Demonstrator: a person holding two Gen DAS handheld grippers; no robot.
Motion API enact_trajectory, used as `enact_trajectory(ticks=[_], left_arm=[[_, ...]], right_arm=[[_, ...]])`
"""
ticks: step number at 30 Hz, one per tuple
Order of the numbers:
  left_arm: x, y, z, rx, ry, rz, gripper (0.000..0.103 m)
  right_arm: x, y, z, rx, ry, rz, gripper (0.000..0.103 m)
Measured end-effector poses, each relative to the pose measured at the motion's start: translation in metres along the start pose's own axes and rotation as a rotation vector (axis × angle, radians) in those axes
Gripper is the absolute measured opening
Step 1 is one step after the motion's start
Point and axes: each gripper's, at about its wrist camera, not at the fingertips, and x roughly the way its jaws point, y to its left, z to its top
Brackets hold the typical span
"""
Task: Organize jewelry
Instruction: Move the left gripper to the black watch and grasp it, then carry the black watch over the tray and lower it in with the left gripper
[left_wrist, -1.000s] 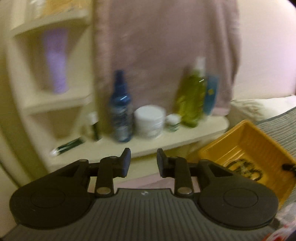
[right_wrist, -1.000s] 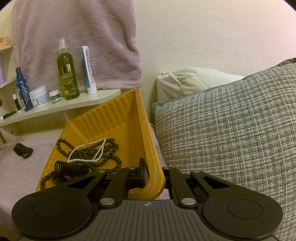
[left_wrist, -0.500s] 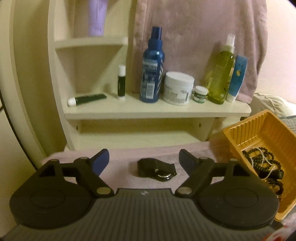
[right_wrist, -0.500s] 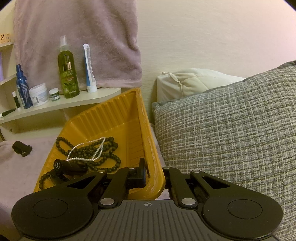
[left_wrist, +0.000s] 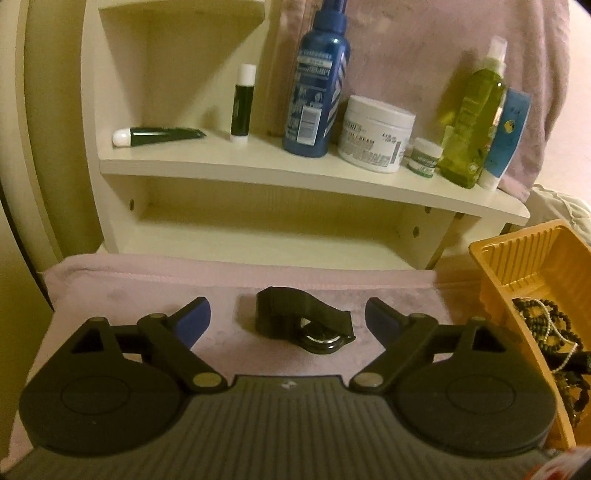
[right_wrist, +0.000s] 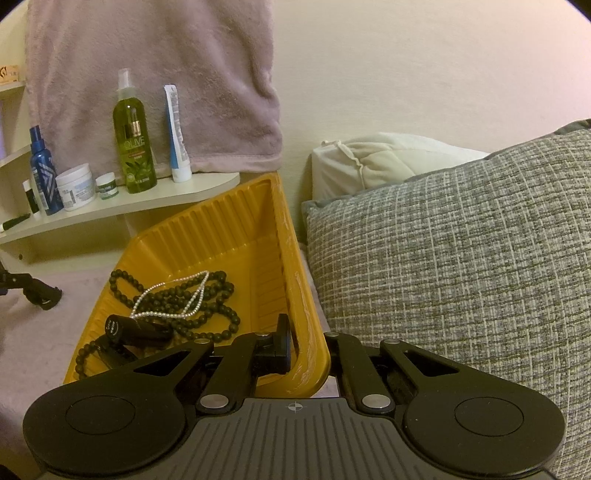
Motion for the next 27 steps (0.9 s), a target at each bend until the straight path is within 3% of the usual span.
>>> enact_trajectory(ticks=[10, 19, 27], left_arm=[[0.023, -0.003, -0.001, -0.023, 0.040, -0.024, 0.088], [0.034, -0.007, -0.004, 0.008, 0.057, -0.039, 0.060], [0.033, -0.004, -0.006, 0.013, 0.042, -0.031, 0.048]], right_arm=[[0.000, 0.000, 0.000, -0.002, 0.001, -0.001, 0.006], [0.003, 0.000, -0.001, -0.010, 0.010, -0.006, 0.006], [0.004, -0.002, -0.001, -0.009, 0.015, -0.007, 0.006]])
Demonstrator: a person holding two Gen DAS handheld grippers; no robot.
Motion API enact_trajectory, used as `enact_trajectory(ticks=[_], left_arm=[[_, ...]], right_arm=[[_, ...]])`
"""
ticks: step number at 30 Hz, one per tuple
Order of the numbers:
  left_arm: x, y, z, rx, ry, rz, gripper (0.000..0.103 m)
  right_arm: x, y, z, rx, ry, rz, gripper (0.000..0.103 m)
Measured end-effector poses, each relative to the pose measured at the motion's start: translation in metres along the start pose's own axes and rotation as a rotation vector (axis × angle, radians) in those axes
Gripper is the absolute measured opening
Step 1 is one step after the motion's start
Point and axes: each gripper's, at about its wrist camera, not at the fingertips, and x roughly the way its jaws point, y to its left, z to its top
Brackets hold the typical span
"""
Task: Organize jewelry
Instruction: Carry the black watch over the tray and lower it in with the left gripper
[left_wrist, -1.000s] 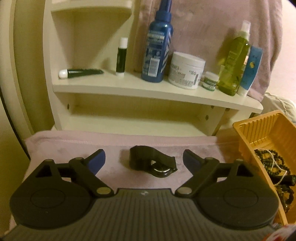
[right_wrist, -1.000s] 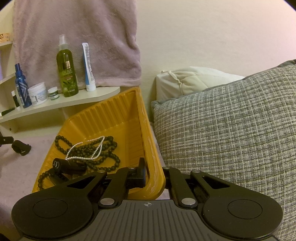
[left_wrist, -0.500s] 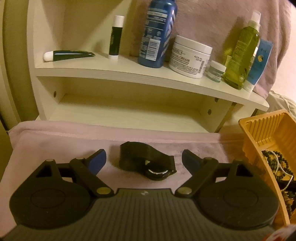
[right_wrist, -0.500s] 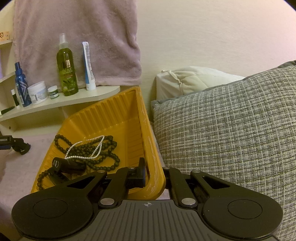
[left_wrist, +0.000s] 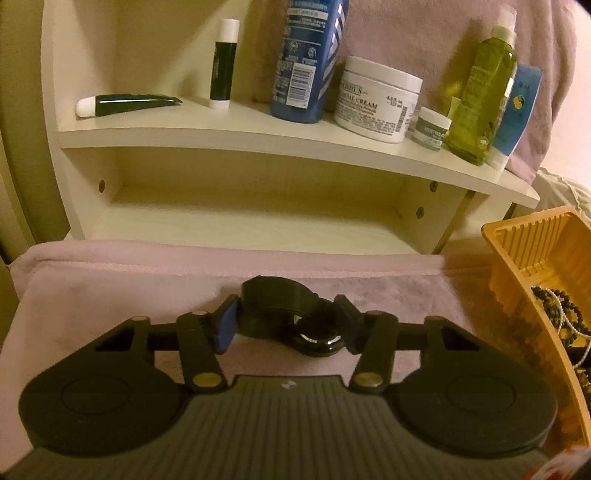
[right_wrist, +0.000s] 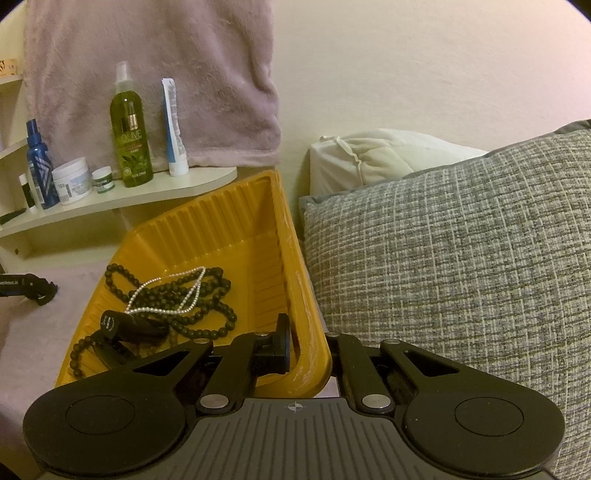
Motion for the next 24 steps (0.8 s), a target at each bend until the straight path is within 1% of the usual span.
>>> enact_trajectory(ticks=[5, 11, 24], left_arm=[[-0.005, 0.000, 0.003, 0.021, -0.015, 0.006, 0.036], [-0.012, -0.003, 0.006, 0.056, -0.029, -0.013, 0.027], [-0.029, -0.006, 0.010, 0.097, -0.023, -0.021, 0.025]], right_arm=[[0.000, 0.000, 0.000, -0.001, 0.000, 0.000, 0.006], [0.000, 0.000, 0.001, -0.001, -0.002, 0.001, 0.006], [0.000, 0.000, 0.003, -0.002, -0.002, 0.003, 0.006]])
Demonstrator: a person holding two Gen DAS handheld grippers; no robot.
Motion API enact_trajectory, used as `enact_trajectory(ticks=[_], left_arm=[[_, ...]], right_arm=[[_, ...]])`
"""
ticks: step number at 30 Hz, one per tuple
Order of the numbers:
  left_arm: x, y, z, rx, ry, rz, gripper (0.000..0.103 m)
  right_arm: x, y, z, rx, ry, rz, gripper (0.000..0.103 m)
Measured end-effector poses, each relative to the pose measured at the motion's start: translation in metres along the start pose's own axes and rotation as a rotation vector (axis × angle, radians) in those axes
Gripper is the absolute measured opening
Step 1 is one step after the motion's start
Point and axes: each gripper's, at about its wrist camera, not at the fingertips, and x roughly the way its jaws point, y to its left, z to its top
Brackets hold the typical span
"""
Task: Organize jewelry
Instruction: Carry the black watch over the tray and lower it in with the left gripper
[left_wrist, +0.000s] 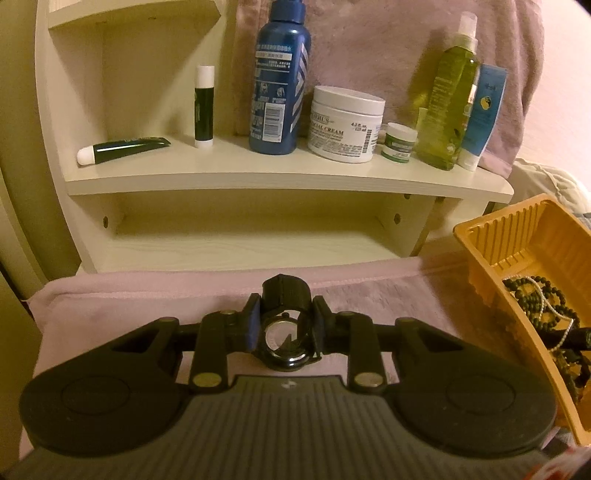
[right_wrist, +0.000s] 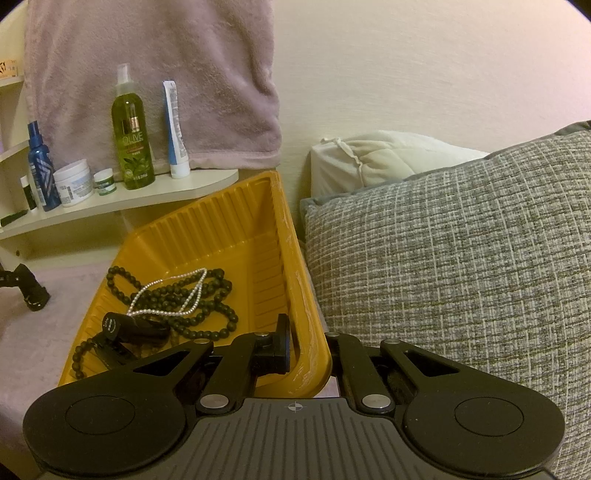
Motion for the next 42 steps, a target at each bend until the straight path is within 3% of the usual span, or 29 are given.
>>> enact_trajectory(ticks=[13, 42], left_arm=[[-0.027, -0.006, 0.011, 0.056, -0.019, -0.021, 0.025], [-0.065, -0.076, 0.043, 0.190, -0.067, -0.243, 0.025]], right_arm=[[-0.003, 0.004, 0.002, -0.001, -0.010, 0.005, 0.006], [-0.004, 0.006, 0.003, 0.002, -0.016, 0.010, 0.005]])
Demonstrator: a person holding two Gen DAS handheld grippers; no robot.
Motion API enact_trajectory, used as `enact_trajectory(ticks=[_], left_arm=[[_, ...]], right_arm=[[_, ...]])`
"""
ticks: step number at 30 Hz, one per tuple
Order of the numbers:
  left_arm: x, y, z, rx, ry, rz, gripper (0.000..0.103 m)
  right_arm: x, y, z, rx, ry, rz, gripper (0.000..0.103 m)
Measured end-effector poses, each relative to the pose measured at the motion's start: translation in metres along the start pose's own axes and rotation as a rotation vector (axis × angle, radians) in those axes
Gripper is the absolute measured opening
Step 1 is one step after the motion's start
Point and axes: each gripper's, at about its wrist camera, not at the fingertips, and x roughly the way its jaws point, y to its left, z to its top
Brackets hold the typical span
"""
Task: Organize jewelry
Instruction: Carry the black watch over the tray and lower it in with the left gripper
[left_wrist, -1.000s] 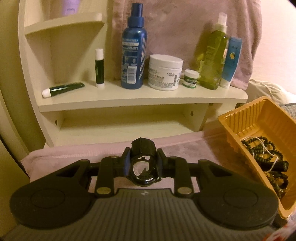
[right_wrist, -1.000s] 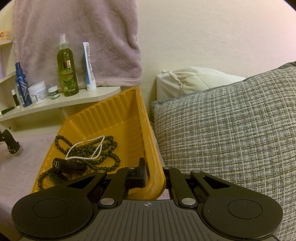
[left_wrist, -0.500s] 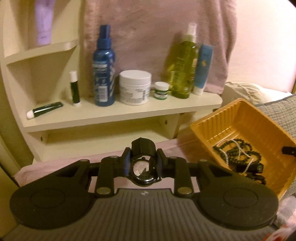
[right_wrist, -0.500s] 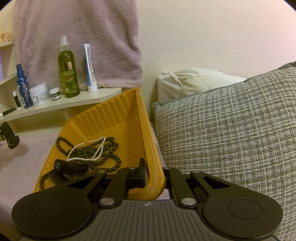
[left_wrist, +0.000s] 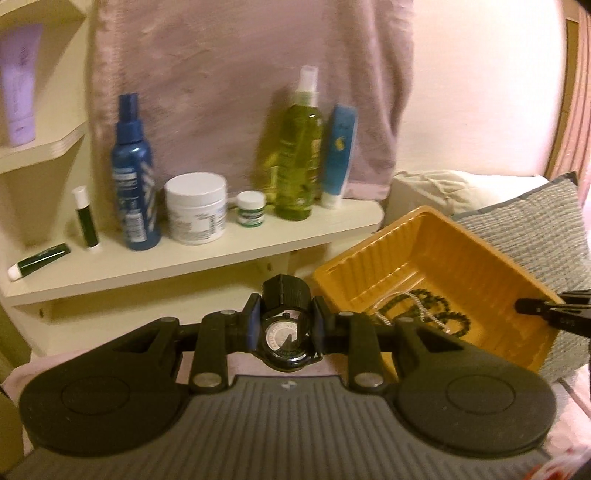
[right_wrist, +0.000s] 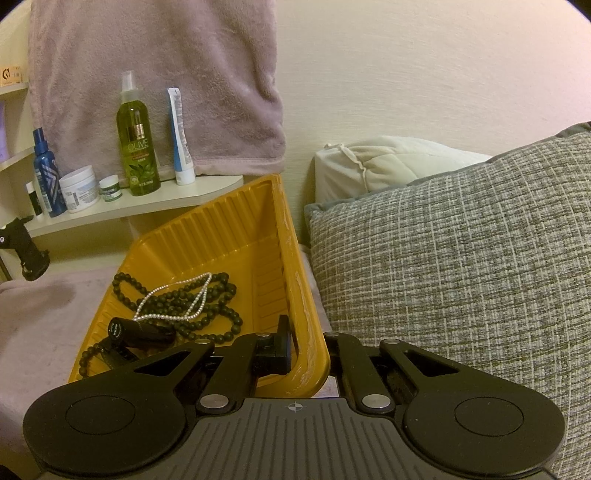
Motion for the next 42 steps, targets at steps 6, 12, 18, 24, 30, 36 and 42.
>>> enact_trajectory(ticks=[6, 12, 18, 24, 30, 36, 42], left_arm=[[0.001, -0.014, 0.006, 0.020, -0.003, -0.042, 0.025], [0.005, -0.032, 0.012, 0.040, -0.005, -0.088, 0.025], [0.013, -0.051, 0.018, 0.060, -0.002, -0.136, 0.025], [0.026, -0.072, 0.022, 0.080, 0.012, -0.183, 0.025], [0.038, -0.084, 0.020, 0.079, 0.034, -0.212, 0.025], [0.050, -0.092, 0.016, 0.071, 0.061, -0.223, 0.025], [0.063, -0.101, 0.012, 0.079, 0.083, -0.221, 0.026]], right_arm=[[0.000, 0.001, 0.000, 0.000, -0.001, 0.001, 0.005], [0.001, 0.000, -0.001, 0.005, 0.000, 0.007, 0.005], [0.003, -0.007, -0.001, 0.042, 0.006, 0.026, 0.005], [0.005, -0.015, -0.005, 0.086, 0.013, 0.041, 0.006], [0.009, -0.024, -0.010, 0.135, 0.026, 0.058, 0.006], [0.014, -0.036, -0.015, 0.197, 0.050, 0.083, 0.006], [0.016, -0.045, -0.023, 0.236, 0.060, 0.091, 0.006]])
